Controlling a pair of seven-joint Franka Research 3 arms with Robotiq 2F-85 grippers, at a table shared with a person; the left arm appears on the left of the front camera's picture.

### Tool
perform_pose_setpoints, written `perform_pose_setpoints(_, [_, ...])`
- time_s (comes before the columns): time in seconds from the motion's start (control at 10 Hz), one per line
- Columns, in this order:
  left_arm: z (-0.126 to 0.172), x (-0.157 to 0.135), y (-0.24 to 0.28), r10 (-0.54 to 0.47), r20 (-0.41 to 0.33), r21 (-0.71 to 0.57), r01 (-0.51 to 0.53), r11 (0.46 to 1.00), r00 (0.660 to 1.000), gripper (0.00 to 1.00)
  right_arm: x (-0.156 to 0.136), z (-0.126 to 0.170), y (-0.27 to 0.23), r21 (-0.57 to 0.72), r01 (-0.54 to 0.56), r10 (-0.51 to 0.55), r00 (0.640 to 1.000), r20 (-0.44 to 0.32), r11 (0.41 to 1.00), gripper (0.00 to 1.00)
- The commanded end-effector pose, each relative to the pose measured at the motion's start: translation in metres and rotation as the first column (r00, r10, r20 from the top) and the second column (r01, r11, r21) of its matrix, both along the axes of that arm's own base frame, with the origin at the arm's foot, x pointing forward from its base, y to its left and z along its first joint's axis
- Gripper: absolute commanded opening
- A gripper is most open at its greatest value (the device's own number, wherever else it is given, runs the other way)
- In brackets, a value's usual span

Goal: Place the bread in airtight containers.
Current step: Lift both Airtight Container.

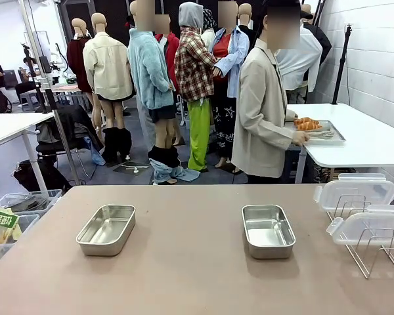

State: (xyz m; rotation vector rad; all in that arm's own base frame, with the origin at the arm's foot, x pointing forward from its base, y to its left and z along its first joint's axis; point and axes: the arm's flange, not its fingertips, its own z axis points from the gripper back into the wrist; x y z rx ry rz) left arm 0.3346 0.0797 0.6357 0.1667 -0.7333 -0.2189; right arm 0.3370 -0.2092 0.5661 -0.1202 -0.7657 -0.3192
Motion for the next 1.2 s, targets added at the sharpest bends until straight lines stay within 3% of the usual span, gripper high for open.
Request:
perform_pose_setpoints(0.0, [0.0001, -0.0003, 0.0019, -0.013, 0.000, 0.015, 0.013, 1.000, 1.000, 1.00, -0.0013, -0.0040, 0.0022, -0.001, -0.014, 0.014, 1.000, -0.012, 1.000, 1.00])
perform_pose_setpoints(1.1, [0.0001, -0.0003, 0.0019, -0.013, 0.000, 0.015, 0.013, 1.000, 1.000, 1.00, -0.0013, -0.0040, 0.0022, -0.001, -0.014, 0.014, 1.000, -0.012, 1.000, 1.00])
